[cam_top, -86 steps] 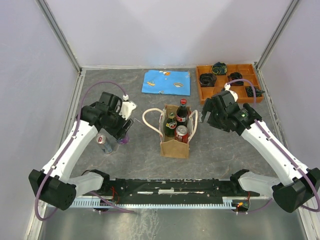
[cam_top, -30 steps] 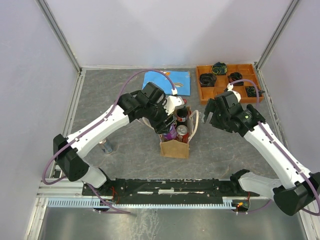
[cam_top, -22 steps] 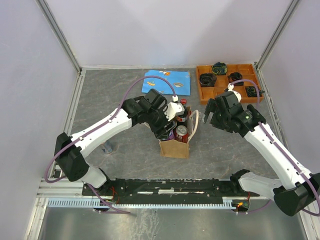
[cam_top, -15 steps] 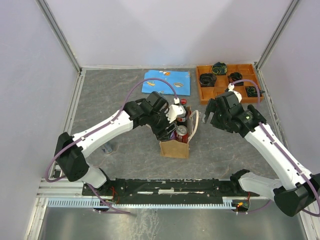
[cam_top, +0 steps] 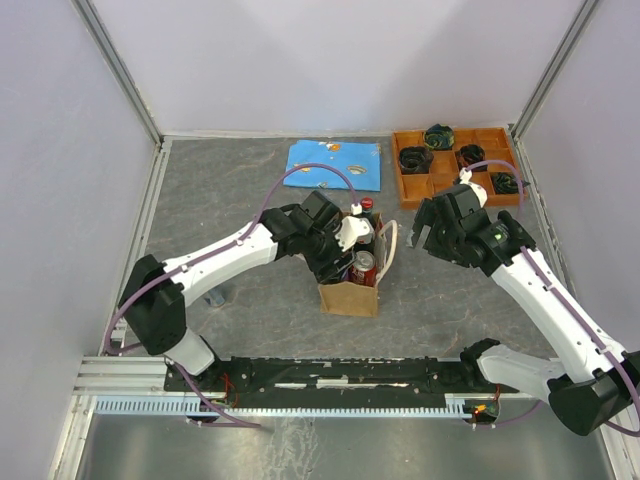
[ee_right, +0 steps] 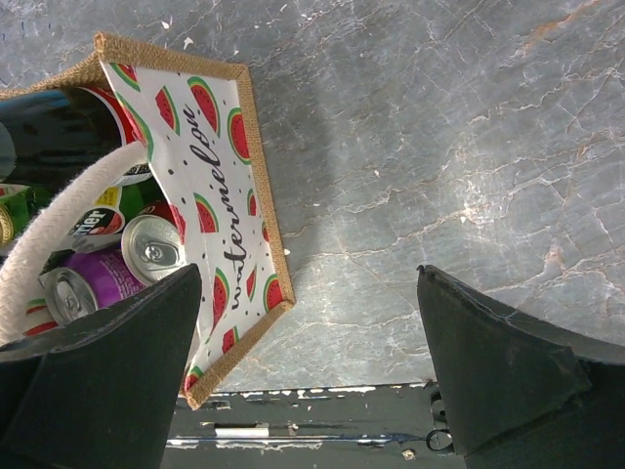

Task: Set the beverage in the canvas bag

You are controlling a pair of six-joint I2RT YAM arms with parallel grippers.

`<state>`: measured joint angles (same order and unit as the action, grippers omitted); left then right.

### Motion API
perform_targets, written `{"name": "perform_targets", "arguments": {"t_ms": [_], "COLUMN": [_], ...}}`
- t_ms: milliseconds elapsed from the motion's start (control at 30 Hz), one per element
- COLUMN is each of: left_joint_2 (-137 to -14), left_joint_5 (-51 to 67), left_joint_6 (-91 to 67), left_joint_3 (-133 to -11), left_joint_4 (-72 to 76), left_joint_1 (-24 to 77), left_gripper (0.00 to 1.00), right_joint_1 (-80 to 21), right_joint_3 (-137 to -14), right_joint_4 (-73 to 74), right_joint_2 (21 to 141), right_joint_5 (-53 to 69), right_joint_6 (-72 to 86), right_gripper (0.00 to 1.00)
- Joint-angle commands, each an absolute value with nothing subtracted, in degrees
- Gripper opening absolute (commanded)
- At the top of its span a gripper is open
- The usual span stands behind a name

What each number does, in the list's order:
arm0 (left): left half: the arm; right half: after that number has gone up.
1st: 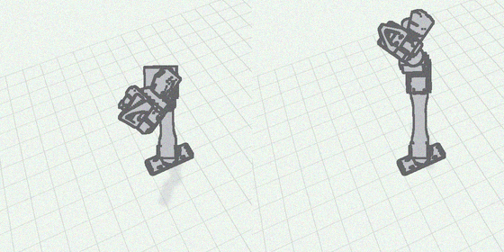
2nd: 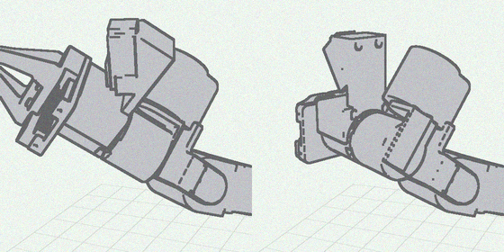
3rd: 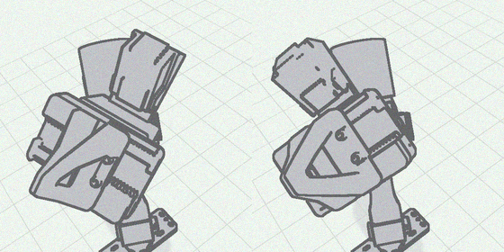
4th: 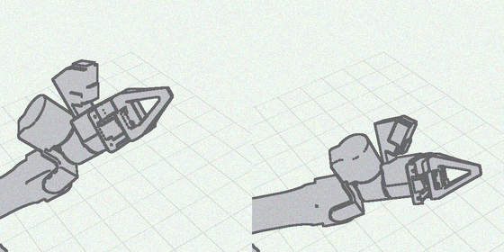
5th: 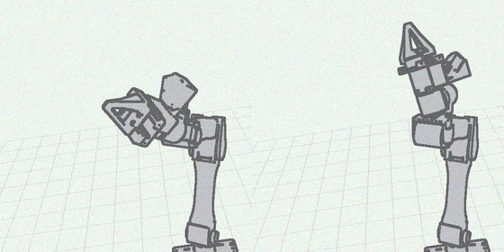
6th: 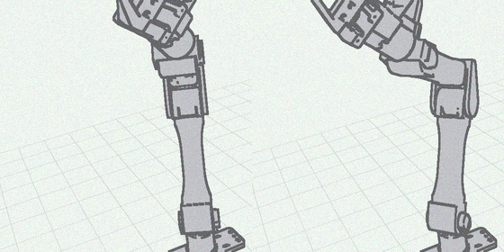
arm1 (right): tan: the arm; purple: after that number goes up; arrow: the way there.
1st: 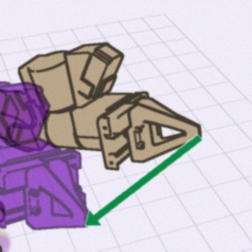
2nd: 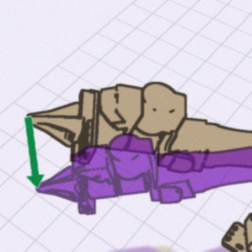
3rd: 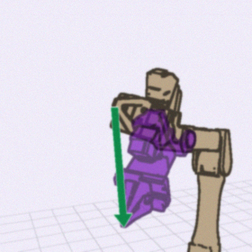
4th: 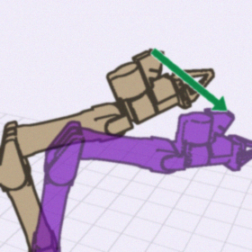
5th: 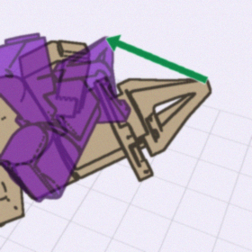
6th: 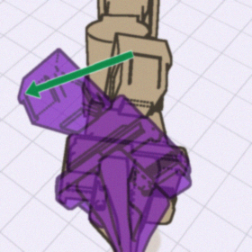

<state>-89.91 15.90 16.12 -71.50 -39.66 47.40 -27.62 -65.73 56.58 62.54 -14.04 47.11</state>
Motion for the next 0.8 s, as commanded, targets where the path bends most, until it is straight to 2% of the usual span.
{"name": "perform_targets", "arguments": {"t_ms": [0, 333, 367, 433, 500, 533, 600, 767], "left_joint_2": [-91.02, -92.29, -92.21, -91.78, -90.63, -89.94, -88.3, -84.55], "left_joint_5": [15.53, 13.3, 13.15, 12.93, 12.76, 12.81, 12.63, 12.22], "left_joint_6": [16.46, 17.55, 17.5, 17.26, 17.23, 17.24, 17.01, 16.53], "left_joint_3": [-71.83, -69.88, -69.87, -69.87, -69.81, -69.91, -70.04, -71.43], "left_joint_4": [-35.5, -36.28, -36.64, -37.34, -37.92, -38.37, -39.21, -40.88], "left_joint_1": [47.84, 49.21, 49.22, 49.28, 49.15, 49.14, 49.22, 49.22], "left_gripper": [0.03, 0.03, 0.13, 0.4, 0.8, 0.88, 0.98, 0.99], "right_joint_1": [-27.28, -26.97, -26.94, -26.94, -26.83, -26.86, -26.89, -26.84], "right_joint_3": [-66.35, -66.02, -65.94, -65.86, -65.82, -65.75, -65.63, -65.39], "right_joint_4": [56.68, 57.78, 57.83, 57.91, 57.85, 57.83, 57.6, 56.91], "right_joint_2": [61.31, 60.31, 60.16, 59.99, 60.03, 60.09, 60.15, 60.56], "right_joint_5": [-15.38, -16.17, -16.24, -16.24, -16.19, -16.11, -15.81, -14.97], "right_joint_6": [46.64, 46.49, 46.45, 46.54, 46.5, 46.51, 46.6, 46.73], "right_gripper": [0.99, 0.99, 0.99, 0.99, 0.99, 0.99, 0.99, 0.99]}}
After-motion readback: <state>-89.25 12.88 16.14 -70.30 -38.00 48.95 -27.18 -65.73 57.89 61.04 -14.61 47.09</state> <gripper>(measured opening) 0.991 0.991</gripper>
